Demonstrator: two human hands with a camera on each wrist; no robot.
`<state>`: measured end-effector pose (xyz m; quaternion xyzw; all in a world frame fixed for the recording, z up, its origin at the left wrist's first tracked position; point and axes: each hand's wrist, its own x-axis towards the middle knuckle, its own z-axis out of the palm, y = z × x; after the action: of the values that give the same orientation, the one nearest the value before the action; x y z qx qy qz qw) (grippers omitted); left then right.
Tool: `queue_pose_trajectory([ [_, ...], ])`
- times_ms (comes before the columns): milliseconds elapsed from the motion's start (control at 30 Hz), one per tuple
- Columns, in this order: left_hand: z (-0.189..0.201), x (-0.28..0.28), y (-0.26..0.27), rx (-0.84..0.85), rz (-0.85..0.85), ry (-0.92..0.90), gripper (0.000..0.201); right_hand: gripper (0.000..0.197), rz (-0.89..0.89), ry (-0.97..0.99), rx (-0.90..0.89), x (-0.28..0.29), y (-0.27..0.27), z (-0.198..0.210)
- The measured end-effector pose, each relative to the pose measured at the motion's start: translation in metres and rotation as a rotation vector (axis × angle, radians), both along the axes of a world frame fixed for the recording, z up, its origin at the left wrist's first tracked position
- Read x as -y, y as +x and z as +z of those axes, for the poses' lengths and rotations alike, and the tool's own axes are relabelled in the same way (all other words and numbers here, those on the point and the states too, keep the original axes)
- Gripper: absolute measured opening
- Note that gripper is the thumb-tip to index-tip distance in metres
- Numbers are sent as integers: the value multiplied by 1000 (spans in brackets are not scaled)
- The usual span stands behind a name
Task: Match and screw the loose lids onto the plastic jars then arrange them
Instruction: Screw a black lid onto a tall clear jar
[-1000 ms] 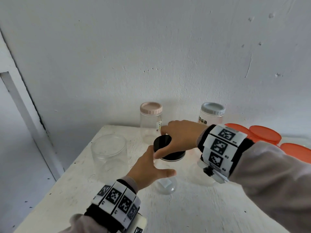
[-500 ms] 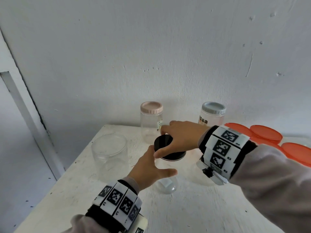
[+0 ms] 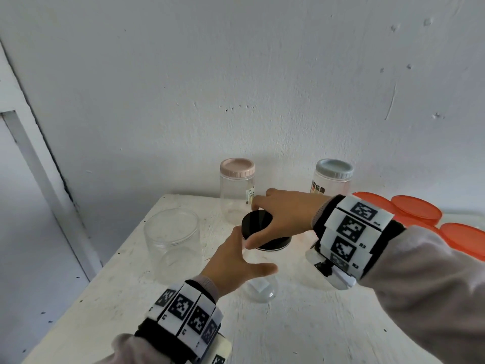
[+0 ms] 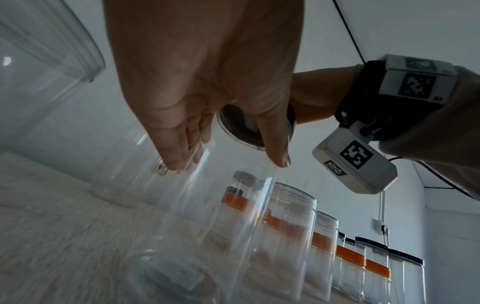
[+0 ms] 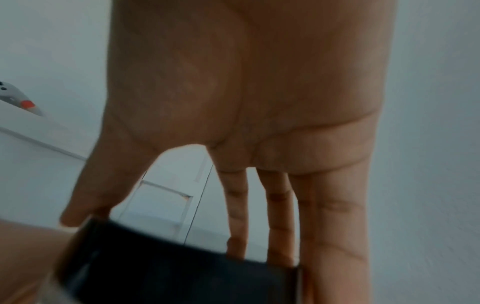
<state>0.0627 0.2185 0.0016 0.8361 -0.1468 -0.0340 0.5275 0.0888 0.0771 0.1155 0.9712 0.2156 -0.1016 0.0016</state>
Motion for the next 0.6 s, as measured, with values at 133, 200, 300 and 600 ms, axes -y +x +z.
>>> queue_pose_trajectory([
  [133, -1, 0, 1, 0, 12, 4, 79, 85, 33, 42, -153, 4, -1, 8],
  [200, -2, 0, 1, -3, 15, 4, 78, 81, 77, 52, -187, 4, -1, 11],
  [300, -3, 0, 2, -2, 17, 4, 77, 73, 106, 60, -154, 4, 1, 11],
  [600, -2, 0, 1, -9, 2, -10, 80, 77, 28, 39, -59, 0, -1, 1],
])
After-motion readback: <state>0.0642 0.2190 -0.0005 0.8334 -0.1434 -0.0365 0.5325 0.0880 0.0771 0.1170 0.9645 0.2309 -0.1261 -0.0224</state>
